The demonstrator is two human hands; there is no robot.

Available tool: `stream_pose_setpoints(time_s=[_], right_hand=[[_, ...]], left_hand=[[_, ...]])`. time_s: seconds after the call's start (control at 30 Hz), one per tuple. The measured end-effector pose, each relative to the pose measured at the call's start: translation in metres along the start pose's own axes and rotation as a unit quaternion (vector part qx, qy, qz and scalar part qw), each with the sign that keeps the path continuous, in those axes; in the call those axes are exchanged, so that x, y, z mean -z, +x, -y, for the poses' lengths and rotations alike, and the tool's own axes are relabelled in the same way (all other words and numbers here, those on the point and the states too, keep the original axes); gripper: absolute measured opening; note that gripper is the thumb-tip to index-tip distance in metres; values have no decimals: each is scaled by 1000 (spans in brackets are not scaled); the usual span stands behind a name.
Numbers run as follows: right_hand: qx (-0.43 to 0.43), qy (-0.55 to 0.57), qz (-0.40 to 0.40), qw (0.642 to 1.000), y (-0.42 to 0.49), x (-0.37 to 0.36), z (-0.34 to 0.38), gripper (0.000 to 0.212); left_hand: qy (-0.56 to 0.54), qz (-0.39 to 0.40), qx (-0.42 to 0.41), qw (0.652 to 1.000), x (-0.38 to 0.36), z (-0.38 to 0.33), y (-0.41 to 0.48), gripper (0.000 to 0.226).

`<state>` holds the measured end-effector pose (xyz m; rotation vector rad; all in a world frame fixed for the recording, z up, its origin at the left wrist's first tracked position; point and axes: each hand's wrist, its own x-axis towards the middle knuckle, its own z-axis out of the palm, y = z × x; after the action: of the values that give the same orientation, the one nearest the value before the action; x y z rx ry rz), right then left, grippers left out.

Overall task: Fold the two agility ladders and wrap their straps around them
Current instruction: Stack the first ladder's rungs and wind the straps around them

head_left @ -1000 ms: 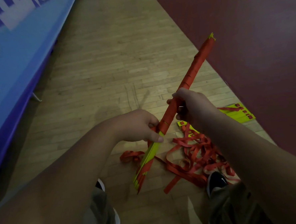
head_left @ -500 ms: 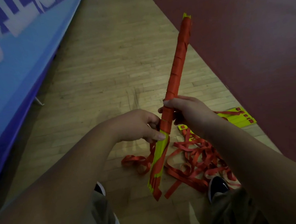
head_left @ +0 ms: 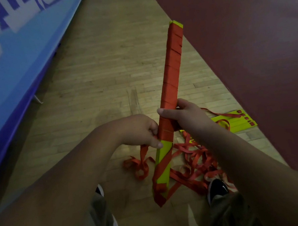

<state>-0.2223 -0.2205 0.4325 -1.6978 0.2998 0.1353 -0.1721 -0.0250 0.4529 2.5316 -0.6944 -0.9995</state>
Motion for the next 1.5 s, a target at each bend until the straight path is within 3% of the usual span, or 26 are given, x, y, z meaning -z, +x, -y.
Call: stream_pose_setpoints(time_s=[0.47,0.8,1.03,1.3,1.5], right_hand=[[-11,16,-78,997,4,-7,-16,31],[-57,109,24,992,6,-3,-7,29],[-10,72,-16,997,6,-9,-12,30],[-25,135,-20,990,8,-8,-9,44],[-43,137,-11,990,8,-9,-7,47]], left_hand=[[67,-13,21,997,-7,-10,-1,30],[73,-54,16,996,-4,-3,-4,29],[59,-40,20,997,-4,-1,-3,34],[14,-24,35,999,4,-5,-12,34],[23,-29,31,999,-9,-7,-6,54]])
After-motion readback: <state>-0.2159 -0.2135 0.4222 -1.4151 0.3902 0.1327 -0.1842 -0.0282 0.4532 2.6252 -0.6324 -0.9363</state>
